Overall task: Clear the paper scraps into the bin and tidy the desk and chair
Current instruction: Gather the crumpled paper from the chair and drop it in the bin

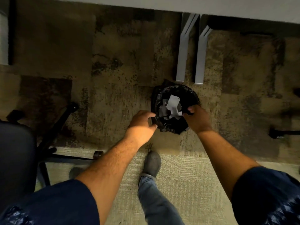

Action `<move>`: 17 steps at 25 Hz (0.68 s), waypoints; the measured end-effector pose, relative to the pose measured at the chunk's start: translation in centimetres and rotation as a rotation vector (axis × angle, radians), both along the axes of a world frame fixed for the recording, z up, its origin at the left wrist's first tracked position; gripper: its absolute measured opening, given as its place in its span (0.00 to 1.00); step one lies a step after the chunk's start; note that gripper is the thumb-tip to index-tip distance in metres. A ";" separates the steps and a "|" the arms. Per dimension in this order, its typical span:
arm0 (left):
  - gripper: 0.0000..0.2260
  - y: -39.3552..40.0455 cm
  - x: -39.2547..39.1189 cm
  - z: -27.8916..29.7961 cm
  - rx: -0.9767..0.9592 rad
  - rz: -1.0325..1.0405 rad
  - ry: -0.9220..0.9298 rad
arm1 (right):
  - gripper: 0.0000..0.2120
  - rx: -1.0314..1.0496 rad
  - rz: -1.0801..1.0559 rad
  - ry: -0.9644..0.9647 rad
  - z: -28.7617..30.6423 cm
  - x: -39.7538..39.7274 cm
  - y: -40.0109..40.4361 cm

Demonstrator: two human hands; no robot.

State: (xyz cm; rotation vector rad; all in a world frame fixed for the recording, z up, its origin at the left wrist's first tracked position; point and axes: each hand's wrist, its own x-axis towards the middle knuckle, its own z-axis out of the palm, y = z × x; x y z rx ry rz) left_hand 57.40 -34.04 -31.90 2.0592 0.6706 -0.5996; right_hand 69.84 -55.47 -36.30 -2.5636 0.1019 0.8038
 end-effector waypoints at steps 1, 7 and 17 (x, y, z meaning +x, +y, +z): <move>0.19 0.4 -0.8 0.5 -0.004 0.030 -0.016 | 0.10 0.009 0.010 0.025 0.4 -0.6 0.2; 0.16 6.2 -7.2 4.8 0.021 0.298 -0.036 | 0.08 0.123 0.096 0.146 4.2 -6.7 6.4; 0.12 26.2 -30.1 11.8 0.377 0.683 -0.166 | 0.08 0.492 0.455 0.227 13.3 -19.8 31.1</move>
